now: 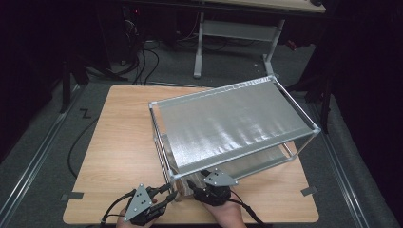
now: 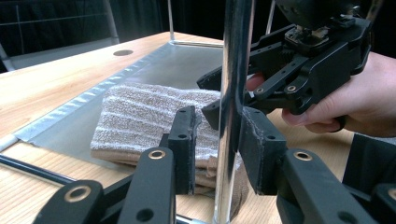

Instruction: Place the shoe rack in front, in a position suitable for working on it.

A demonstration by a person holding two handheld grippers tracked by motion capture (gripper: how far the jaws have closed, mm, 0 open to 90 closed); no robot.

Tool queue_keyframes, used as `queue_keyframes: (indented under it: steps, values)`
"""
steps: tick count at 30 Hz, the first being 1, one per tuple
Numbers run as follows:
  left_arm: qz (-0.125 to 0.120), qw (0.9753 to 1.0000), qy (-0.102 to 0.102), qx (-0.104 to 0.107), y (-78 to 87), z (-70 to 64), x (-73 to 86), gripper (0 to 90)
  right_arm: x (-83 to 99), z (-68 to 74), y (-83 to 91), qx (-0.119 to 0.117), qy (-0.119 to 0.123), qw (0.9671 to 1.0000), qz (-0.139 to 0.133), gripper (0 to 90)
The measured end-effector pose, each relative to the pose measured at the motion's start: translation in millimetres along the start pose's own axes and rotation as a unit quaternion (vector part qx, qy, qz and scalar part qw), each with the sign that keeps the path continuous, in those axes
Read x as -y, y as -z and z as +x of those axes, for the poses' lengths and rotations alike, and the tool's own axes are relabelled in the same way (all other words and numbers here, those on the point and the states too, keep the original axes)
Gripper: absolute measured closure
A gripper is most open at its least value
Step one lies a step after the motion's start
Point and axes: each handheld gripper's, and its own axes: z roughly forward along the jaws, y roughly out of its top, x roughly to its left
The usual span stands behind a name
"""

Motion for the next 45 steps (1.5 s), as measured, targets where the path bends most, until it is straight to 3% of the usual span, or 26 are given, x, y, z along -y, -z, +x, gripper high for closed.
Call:
queue_keyframes:
  steps: [1, 3, 5, 8, 9, 14, 18, 24, 32, 35, 45]
  values:
    - [-0.001, 1.0, 0.003, 0.0, -1.2, -0.5, -0.2, 66.7, 1.1, 0.5, -2.5, 0.001, 0.001, 1.0, 0.005, 41.1]
    - [-0.003, 0.9999, 0.013, -0.006, -5.1, 0.4, -1.1, 65.9, 5.4, 0.4, -15.6, 0.009, 0.007, 0.9991, 0.042, 42.6]
    - [-0.004, 0.9999, 0.014, -0.004, -6.5, 1.1, -1.8, 66.1, 6.3, 0.1, -20.9, 0.009, 0.01, 0.9987, 0.049, 44.2]
    - [-0.01, 0.9998, 0.014, -0.004, -9.5, 0.9, -3.4, 68.0, 6.8, 0.8, -24.1, 0.005, 0.013, 0.9985, 0.053, 48.8]
    - [-0.011, 0.9999, 0.012, -0.002, -9.9, 0.6, -3.4, 71.0, 7.5, 3.3, -24.3, 0.002, 0.028, 0.9982, 0.053, 52.5]
    - [-0.011, 0.9999, -0.005, -0.002, -10.5, -3.6, -3.8, 78.8, 8.5, 8.4, -22.5, -0.018, 0.026, 0.9977, 0.06, 54.7]
    - [-0.01, 0.9999, 0.001, 0.0, -10.7, -3.5, -4.0, 80.0, 9.9, 9.5, -23.6, -0.016, 0.025, 0.9978, 0.059, 56.4]
    - [-0.012, 0.9999, 0.002, 0.004, -11.2, -2.5, -3.8, 80.1, 9.9, 12.6, -22.7, -0.041, 0.03, 0.9972, 0.054, 57.9]
    - [-0.011, 0.9999, 0.002, 0.003, -12.1, -3.6, -4.4, 80.3, 11.0, 10.0, -24.9, -0.028, 0.04, 0.9965, 0.069, 58.8]
    - [-0.011, 0.9999, 0.002, 0.005, -12.9, -4.2, -4.7, 80.3, 11.5, 7.8, -23.6, -0.017, 0.029, 0.9962, 0.08, 58.6]
    - [-0.01, 0.9999, 0.003, 0.011, -13.9, -4.9, -5.0, 80.3, 13.8, -4.3, -19.9, 0.007, 0.034, 0.9962, 0.08, 55.9]
